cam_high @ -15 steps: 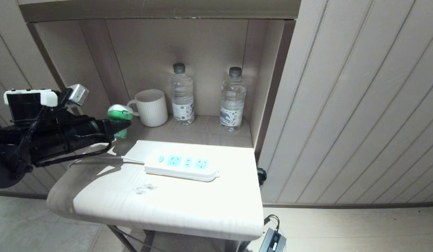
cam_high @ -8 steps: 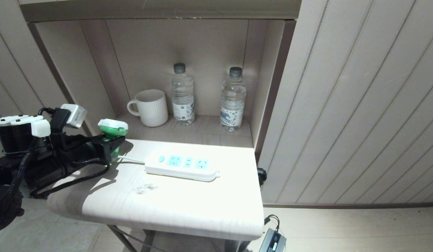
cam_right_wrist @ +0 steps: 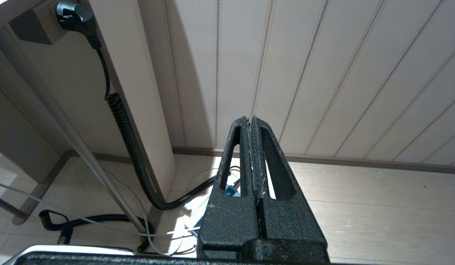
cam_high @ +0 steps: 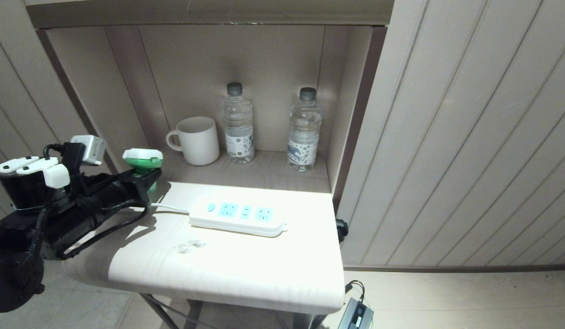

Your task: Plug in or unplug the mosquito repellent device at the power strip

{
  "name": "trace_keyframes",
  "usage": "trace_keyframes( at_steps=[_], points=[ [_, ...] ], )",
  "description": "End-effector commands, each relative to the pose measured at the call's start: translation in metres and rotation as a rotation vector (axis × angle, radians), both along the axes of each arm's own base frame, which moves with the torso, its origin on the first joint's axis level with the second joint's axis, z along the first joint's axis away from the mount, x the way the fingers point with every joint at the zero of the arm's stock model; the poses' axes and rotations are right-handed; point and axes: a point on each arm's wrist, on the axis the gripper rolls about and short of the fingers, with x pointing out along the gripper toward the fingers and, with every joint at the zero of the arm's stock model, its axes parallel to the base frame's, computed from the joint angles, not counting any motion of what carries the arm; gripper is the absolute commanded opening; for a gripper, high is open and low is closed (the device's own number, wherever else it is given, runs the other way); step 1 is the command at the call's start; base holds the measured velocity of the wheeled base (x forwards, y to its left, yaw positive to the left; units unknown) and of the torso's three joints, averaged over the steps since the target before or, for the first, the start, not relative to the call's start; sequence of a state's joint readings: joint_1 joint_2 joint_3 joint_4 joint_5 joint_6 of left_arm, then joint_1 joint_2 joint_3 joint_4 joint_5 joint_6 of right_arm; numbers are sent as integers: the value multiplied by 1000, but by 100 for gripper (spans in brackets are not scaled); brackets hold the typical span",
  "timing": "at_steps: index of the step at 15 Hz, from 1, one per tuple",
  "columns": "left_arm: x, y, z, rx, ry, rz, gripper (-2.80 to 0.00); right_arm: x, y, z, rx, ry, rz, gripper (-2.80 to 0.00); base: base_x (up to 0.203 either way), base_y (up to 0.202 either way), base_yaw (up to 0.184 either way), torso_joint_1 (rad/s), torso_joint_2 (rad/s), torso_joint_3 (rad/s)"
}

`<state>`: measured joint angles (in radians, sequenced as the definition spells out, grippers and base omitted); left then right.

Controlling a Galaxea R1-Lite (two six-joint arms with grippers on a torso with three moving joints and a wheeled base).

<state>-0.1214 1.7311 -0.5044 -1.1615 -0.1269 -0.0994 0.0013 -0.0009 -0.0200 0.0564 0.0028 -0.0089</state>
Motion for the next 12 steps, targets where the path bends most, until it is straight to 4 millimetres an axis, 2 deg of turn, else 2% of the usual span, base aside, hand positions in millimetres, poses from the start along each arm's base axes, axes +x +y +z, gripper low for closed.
trace_keyframes(
  at_steps=[1, 4, 12],
  points=[
    [10, -7, -10, 0, 8, 0, -280, 0, 0, 0, 0, 1, 1, -280, 0, 0, 0, 0, 0, 0],
    [29, -13, -13, -1, -26, 82, -280, 0, 0, 0, 0, 1, 1, -280, 0, 0, 0, 0, 0, 0],
    [37, -23, -22, 2, -19, 86, -280, 0, 0, 0, 0, 1, 1, -280, 0, 0, 0, 0, 0, 0]
  ],
)
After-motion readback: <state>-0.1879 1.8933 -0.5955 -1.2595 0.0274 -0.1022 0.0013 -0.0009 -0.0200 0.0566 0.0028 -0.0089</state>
